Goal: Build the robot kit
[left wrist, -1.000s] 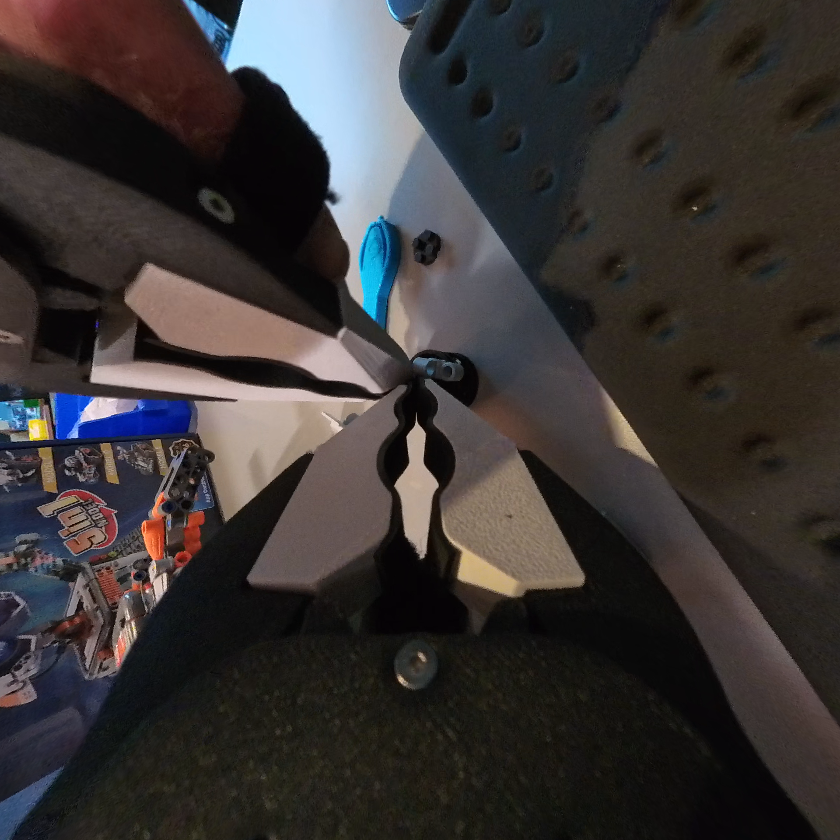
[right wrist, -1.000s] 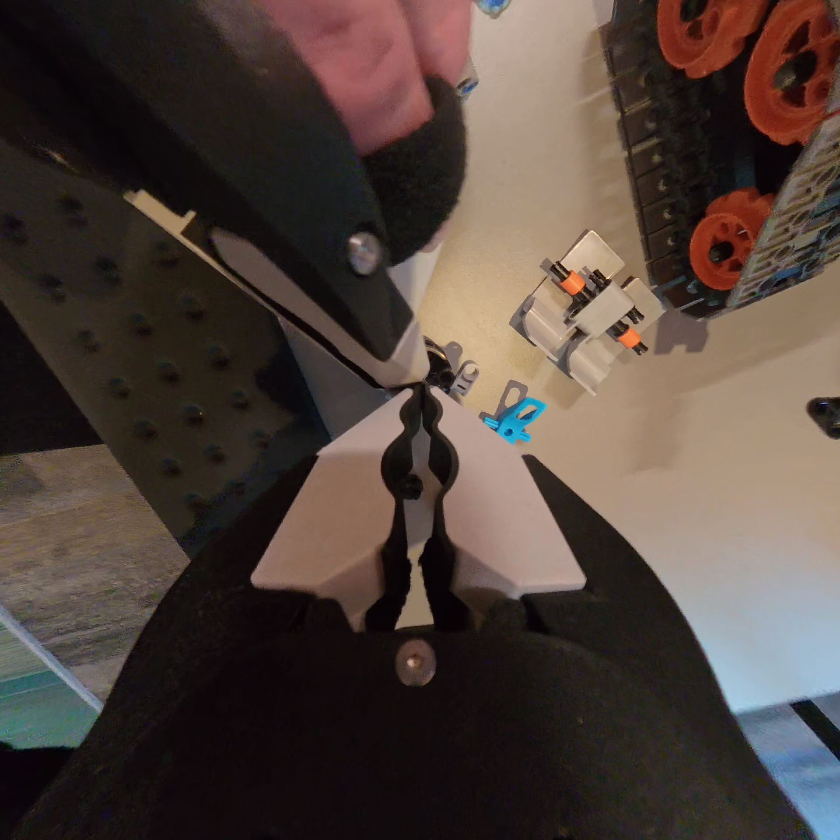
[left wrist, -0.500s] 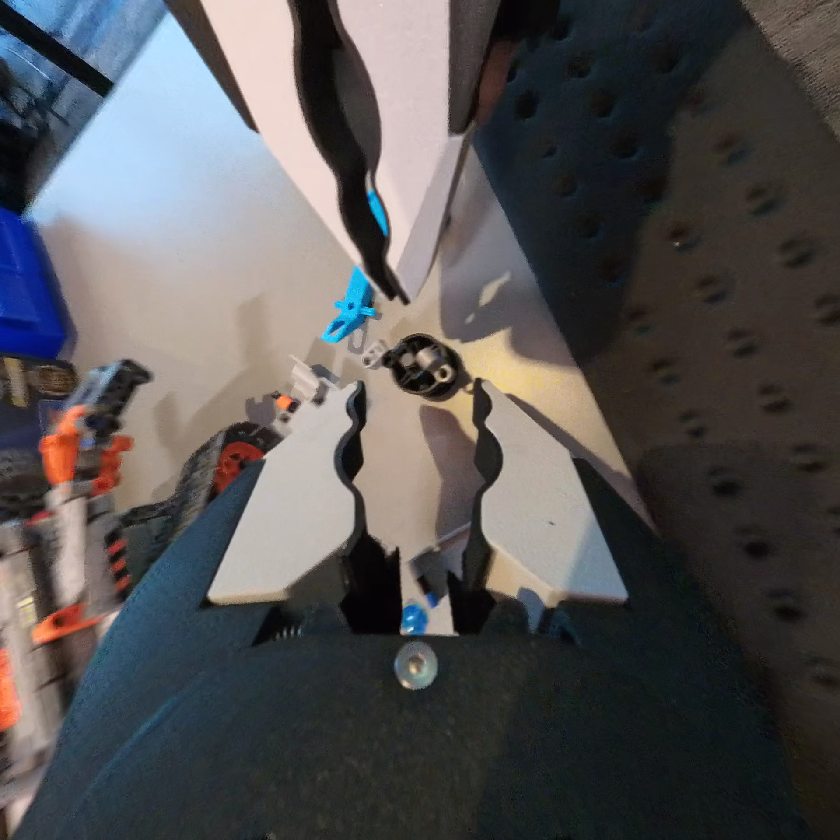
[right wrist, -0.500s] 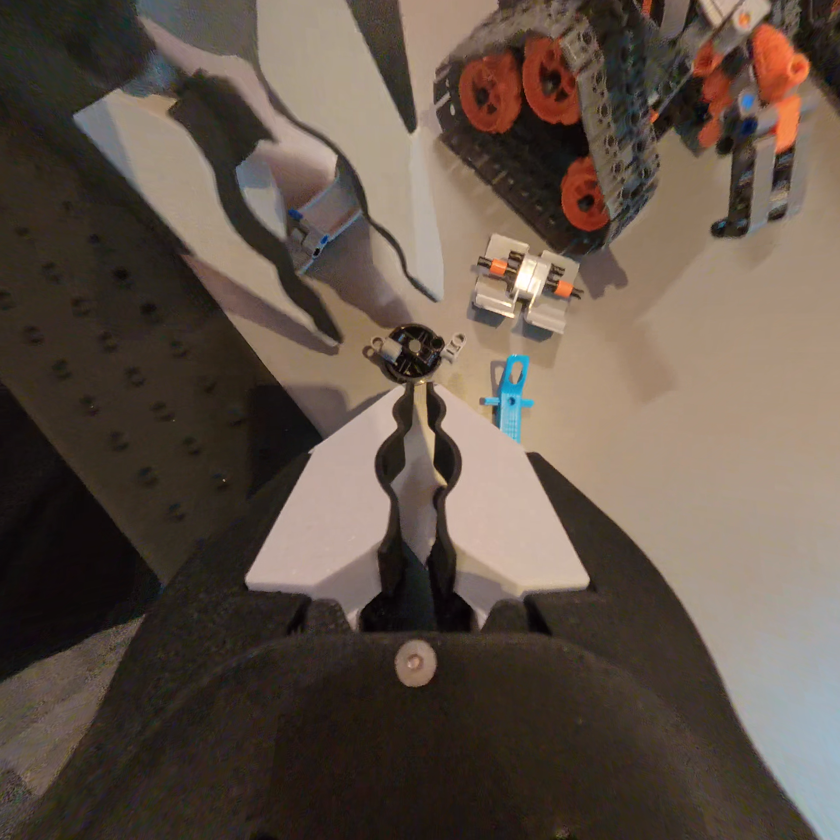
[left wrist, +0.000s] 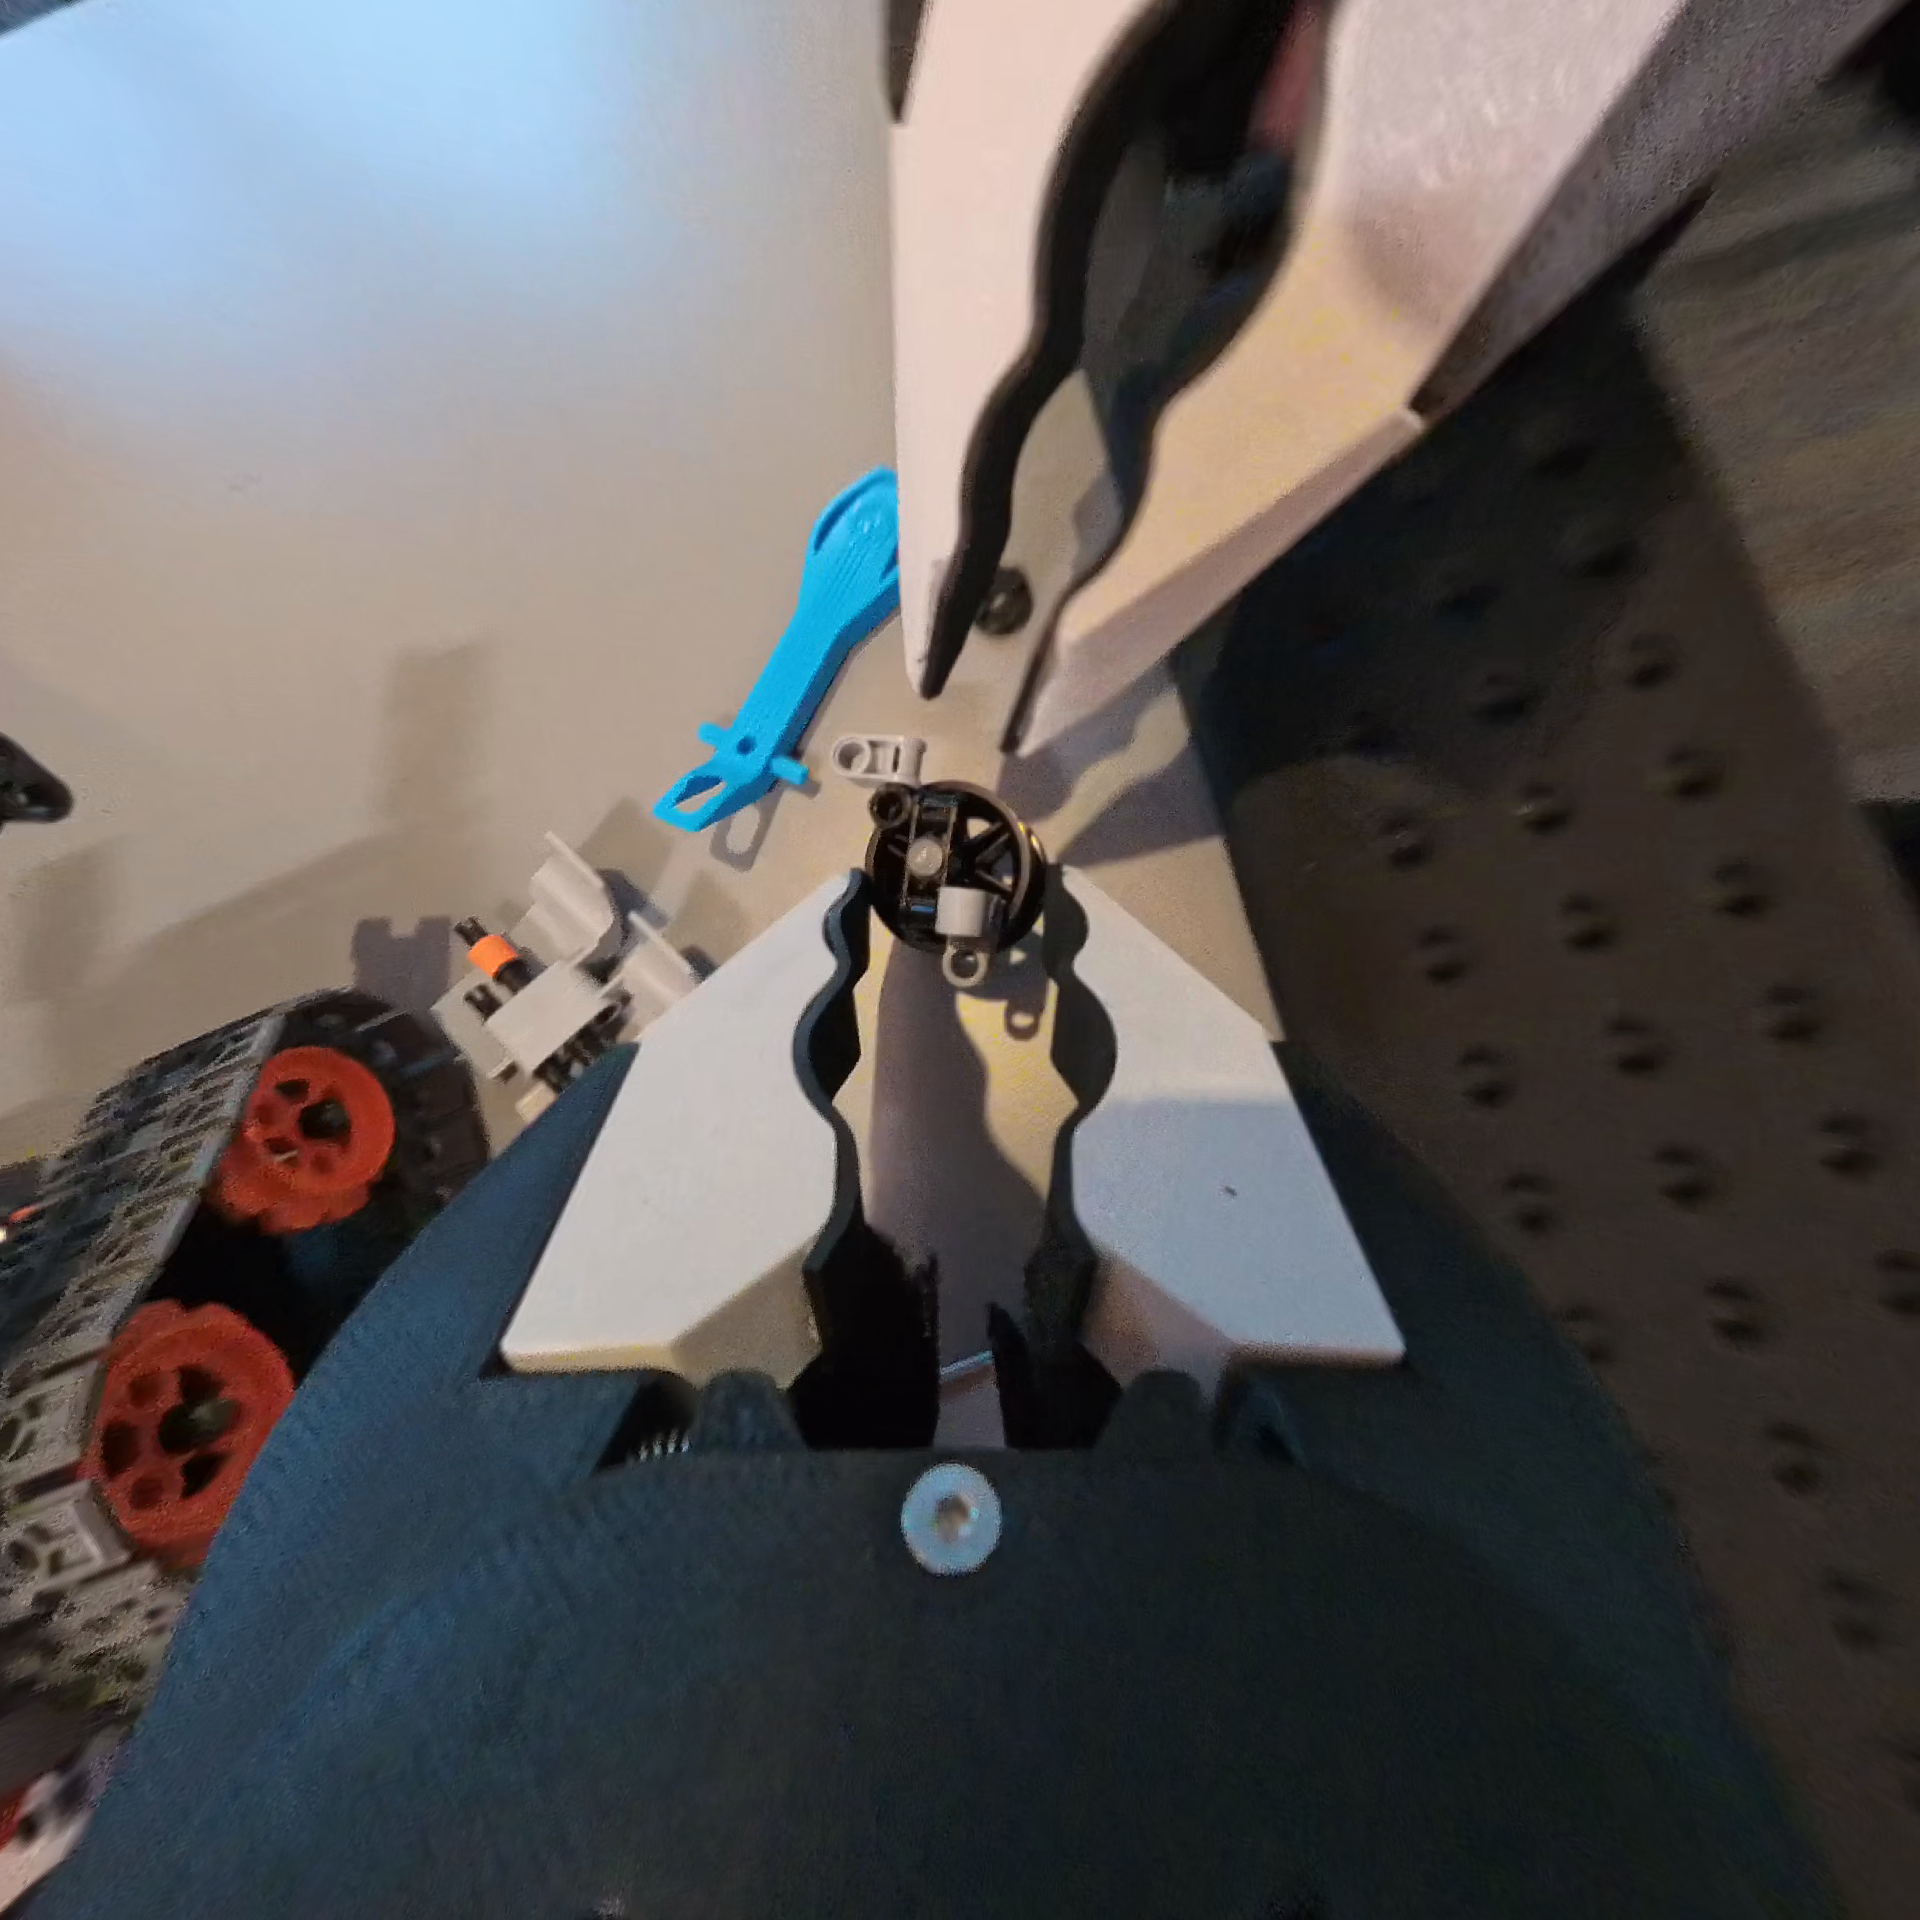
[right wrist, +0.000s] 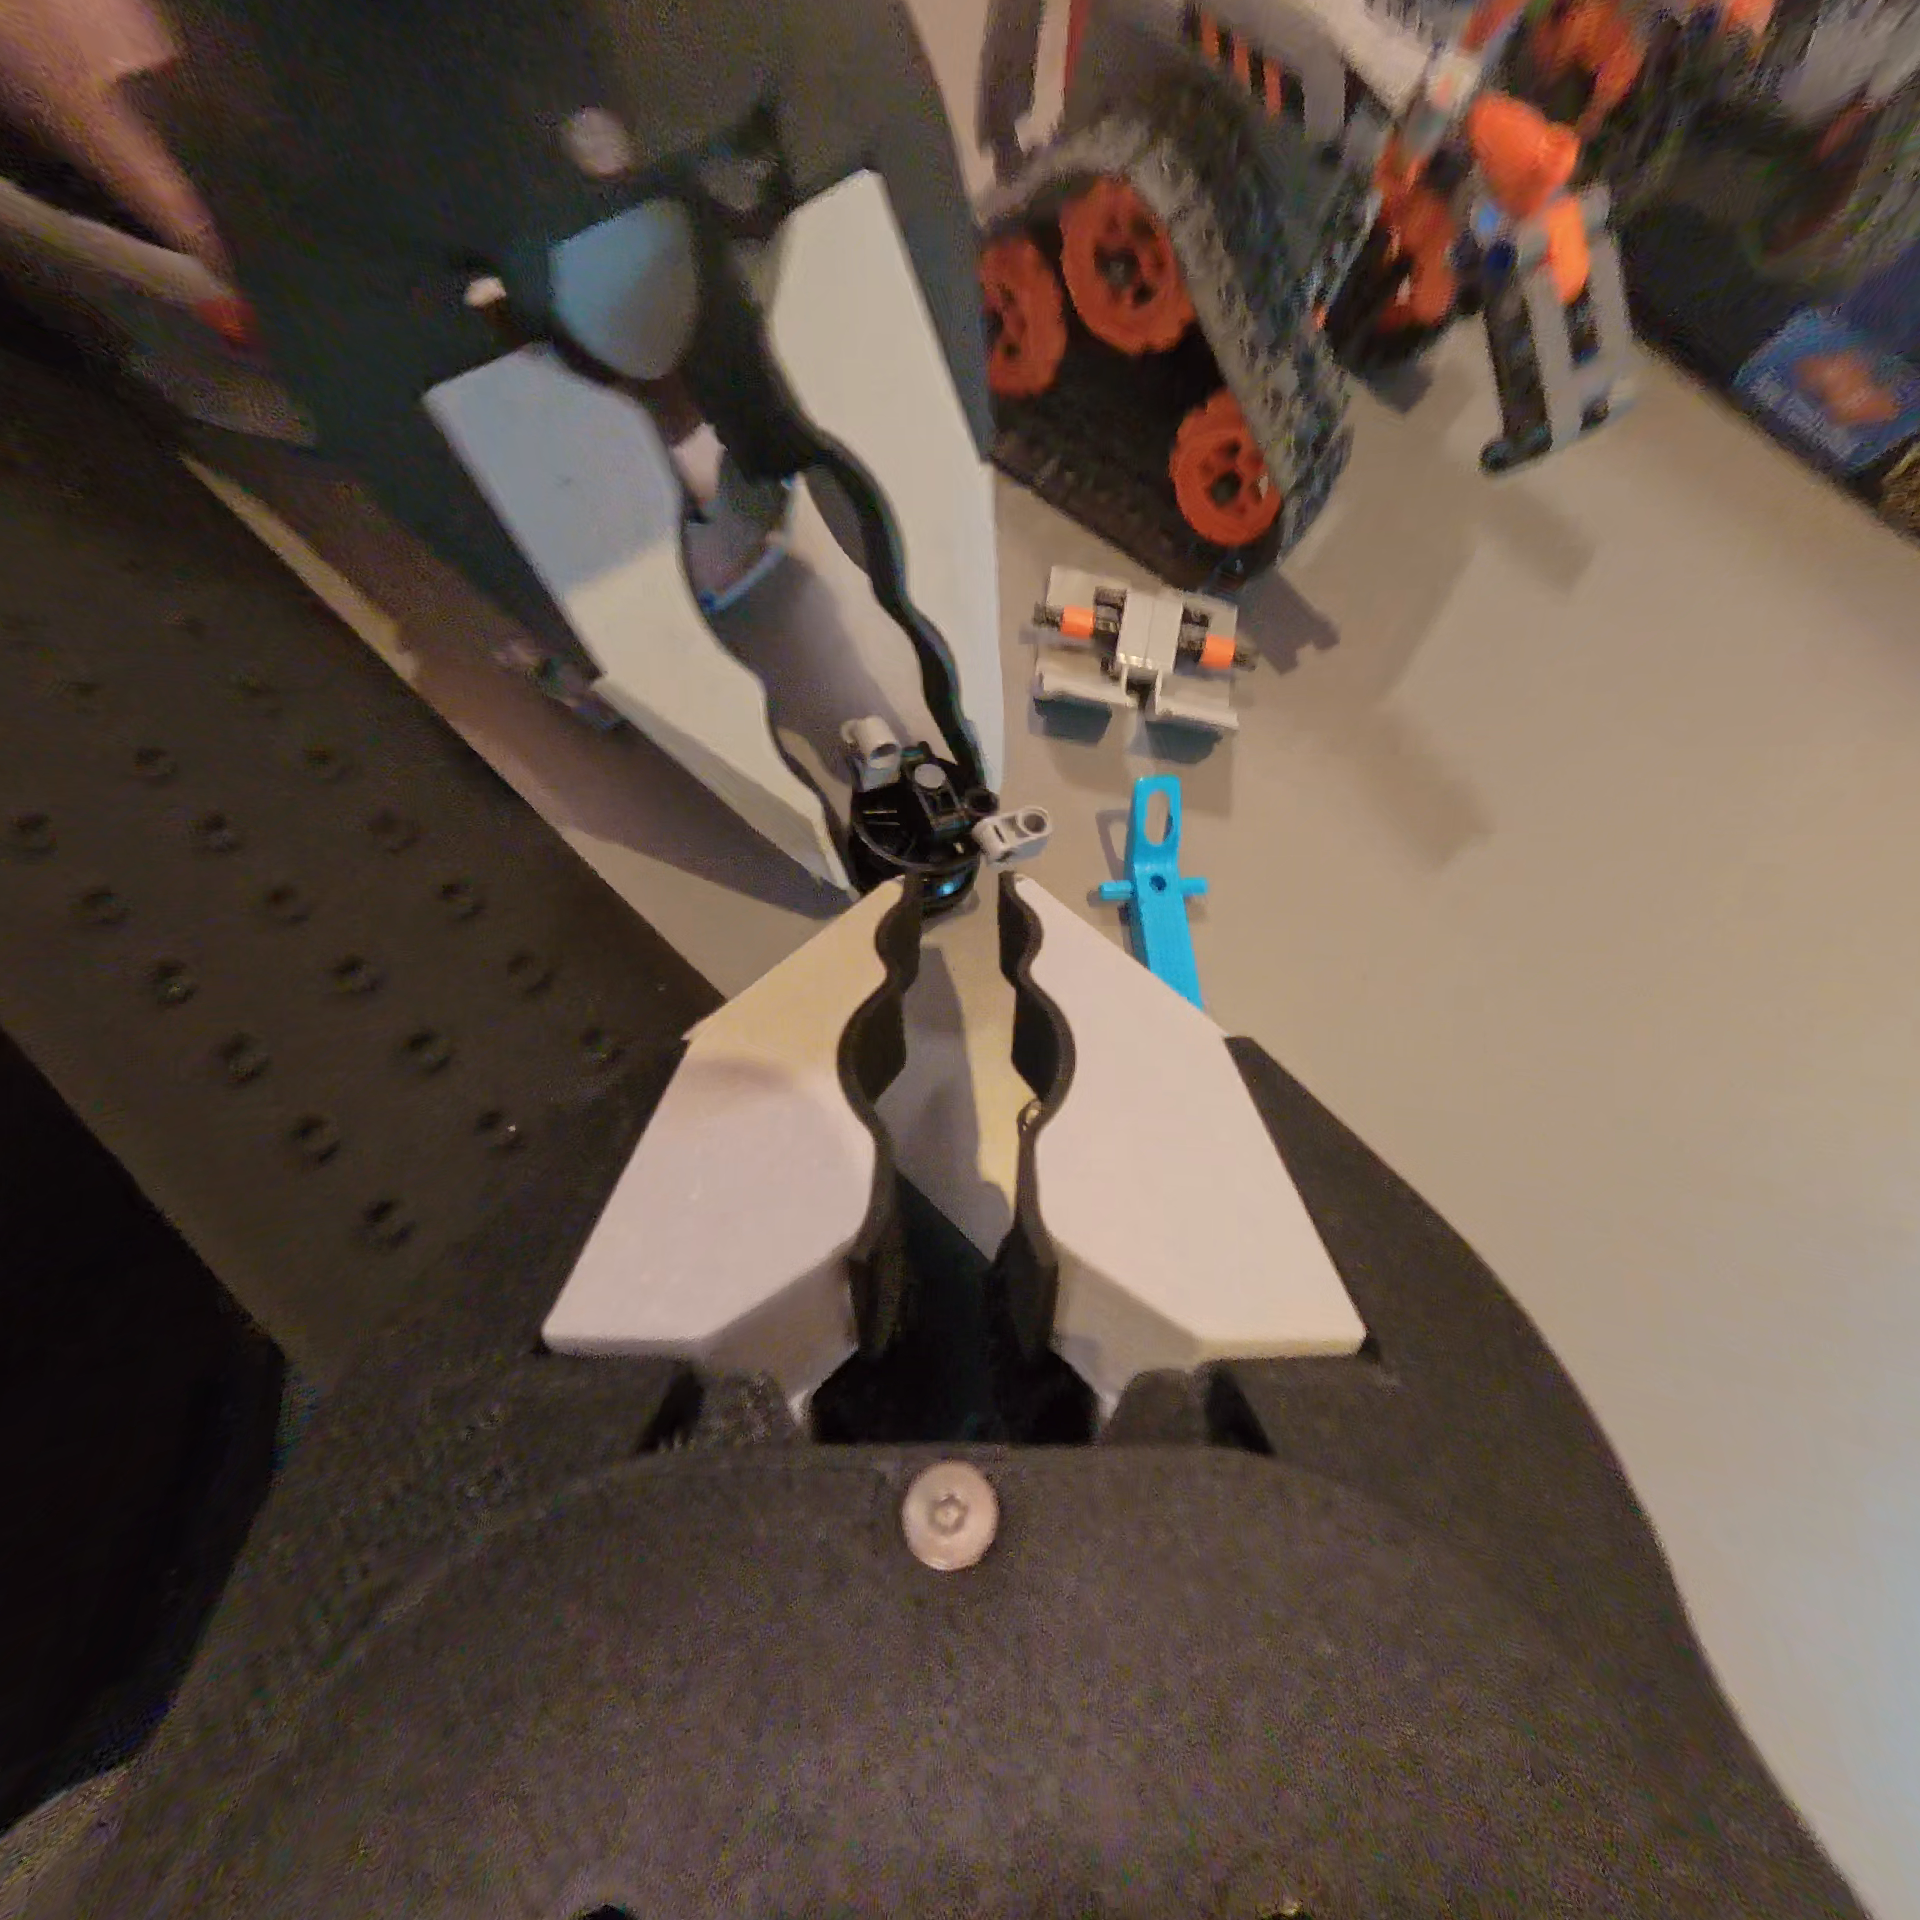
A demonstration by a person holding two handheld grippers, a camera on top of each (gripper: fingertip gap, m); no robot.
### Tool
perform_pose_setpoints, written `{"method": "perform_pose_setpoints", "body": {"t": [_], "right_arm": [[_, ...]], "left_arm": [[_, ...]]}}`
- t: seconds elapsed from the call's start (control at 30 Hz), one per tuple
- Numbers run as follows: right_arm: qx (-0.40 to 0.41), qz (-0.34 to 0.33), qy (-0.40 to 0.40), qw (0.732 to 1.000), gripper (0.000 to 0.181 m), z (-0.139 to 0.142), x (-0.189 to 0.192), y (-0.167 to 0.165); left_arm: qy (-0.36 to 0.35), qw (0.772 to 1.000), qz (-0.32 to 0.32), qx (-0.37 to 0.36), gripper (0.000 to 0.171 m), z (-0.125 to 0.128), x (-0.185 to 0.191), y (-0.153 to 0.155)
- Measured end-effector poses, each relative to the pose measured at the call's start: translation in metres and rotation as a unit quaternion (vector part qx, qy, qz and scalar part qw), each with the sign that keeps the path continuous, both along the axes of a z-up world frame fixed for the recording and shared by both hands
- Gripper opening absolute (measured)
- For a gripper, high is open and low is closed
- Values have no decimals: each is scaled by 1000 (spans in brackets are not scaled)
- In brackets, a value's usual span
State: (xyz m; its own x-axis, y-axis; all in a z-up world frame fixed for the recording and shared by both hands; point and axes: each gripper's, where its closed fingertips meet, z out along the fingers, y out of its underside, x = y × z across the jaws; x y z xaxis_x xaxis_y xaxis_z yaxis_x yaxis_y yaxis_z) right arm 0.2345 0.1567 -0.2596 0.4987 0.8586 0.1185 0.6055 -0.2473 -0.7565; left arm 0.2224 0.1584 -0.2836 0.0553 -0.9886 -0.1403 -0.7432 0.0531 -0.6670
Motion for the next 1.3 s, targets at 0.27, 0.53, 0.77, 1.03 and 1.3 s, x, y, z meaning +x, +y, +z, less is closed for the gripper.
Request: {"method": "perform_pose_setpoints", "body": {"t": [0.27,0.53,0.77,1.03,1.3], "right_arm": [[158,74,-9,985,37,45,-8,-28],[246,96,-24,964,40,70,-22,-41],[267,142,-61,951,38,72,-33,-49],[209,143,48,966,29,100,-35,-57],[162,121,155,967,29,121,-31,-55]], "left_arm": [[-132,971,-79,-182,30,59,0,-31],[-173,950,-124,-227,31,83,-6,-44],[-176,935,-161,-264,30,93,-8,-61],[-248,890,-186,-335,32,122,-9,-69],[-298,878,-190,-322,30,144,-10,-69]]}}
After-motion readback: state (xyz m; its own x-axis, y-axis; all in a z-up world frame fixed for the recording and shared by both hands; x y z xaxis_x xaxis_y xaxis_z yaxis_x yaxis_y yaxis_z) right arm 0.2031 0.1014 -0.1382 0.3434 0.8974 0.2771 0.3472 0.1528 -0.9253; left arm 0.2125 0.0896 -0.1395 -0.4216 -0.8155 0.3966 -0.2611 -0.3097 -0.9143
